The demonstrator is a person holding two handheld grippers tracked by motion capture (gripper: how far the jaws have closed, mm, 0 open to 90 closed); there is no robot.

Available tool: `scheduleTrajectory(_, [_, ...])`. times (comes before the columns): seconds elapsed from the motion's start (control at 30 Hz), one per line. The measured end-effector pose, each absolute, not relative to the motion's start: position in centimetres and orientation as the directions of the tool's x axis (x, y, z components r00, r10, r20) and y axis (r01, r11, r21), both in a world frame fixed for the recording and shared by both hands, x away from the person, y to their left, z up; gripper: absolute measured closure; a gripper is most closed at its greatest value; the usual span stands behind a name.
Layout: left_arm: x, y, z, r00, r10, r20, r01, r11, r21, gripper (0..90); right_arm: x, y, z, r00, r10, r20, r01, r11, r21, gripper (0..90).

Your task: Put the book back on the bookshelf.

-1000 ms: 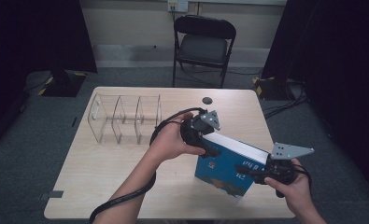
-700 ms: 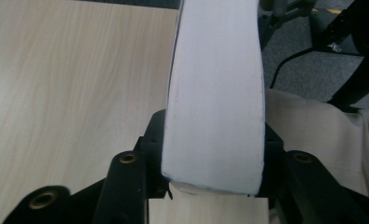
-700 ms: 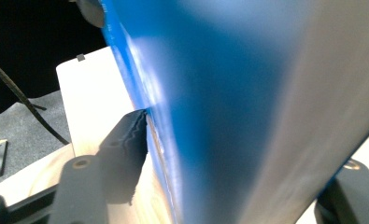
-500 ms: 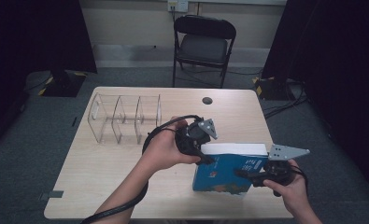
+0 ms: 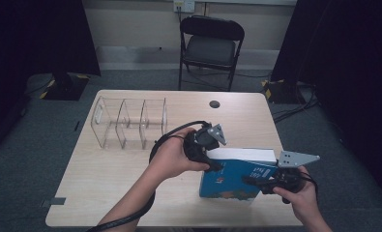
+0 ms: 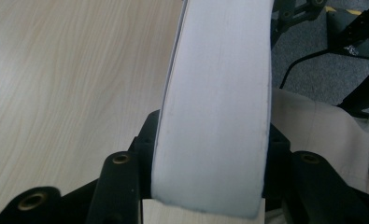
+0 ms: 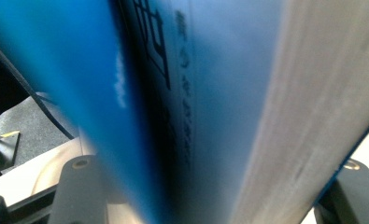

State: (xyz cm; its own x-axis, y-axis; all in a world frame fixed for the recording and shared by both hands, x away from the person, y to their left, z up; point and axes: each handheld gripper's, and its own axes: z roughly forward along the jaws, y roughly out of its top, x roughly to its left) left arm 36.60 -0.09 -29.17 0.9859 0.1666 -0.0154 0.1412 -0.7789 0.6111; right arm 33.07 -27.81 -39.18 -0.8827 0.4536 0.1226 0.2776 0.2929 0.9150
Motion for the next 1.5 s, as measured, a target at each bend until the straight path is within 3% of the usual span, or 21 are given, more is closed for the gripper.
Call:
scheduleTrajectory(0.57, [36.9,-1.6,-30.5,0.995,0.102,-0.02,0.094,-0.795,0.6,53.1,32.7,-28.1,-39.6,-0.879,0.463,0.118,0.287,0.314,0.905,32.1])
scheduleTrajectory(0.7, [37.0,-1.7,-30.8,0.994,0.11,-0.029,0.105,-0.788,0.606,51.8,32.7,-28.2,-39.6,-0.878,0.464,0.12,0.289,0.313,0.905,32.1])
scheduleTrajectory(0.87, [37.1,-2.0,-30.7,0.985,0.141,-0.103,0.175,-0.805,0.567,55.2,32.7,-28.1,-39.6,-0.879,0.46,0.126,0.294,0.316,0.902,31.4])
scheduleTrajectory(1.0, [37.1,-2.1,-30.6,0.986,0.138,-0.095,0.167,-0.814,0.556,55.2,32.7,-28.1,-39.6,-0.88,0.46,0.122,0.291,0.318,0.902,31.4])
scheduleTrajectory(1.27, [37.1,-2.1,-30.6,0.989,0.135,-0.061,0.145,-0.81,0.568,46.1,32.7,-28.1,-39.7,-0.881,0.458,0.12,0.288,0.317,0.903,31.7])
scheduleTrajectory(1.5, [37.1,-2.1,-30.7,0.991,0.119,-0.061,0.132,-0.813,0.567,51.2,32.7,-27.9,-39.9,-0.883,0.454,0.123,0.29,0.319,0.902,31.7])
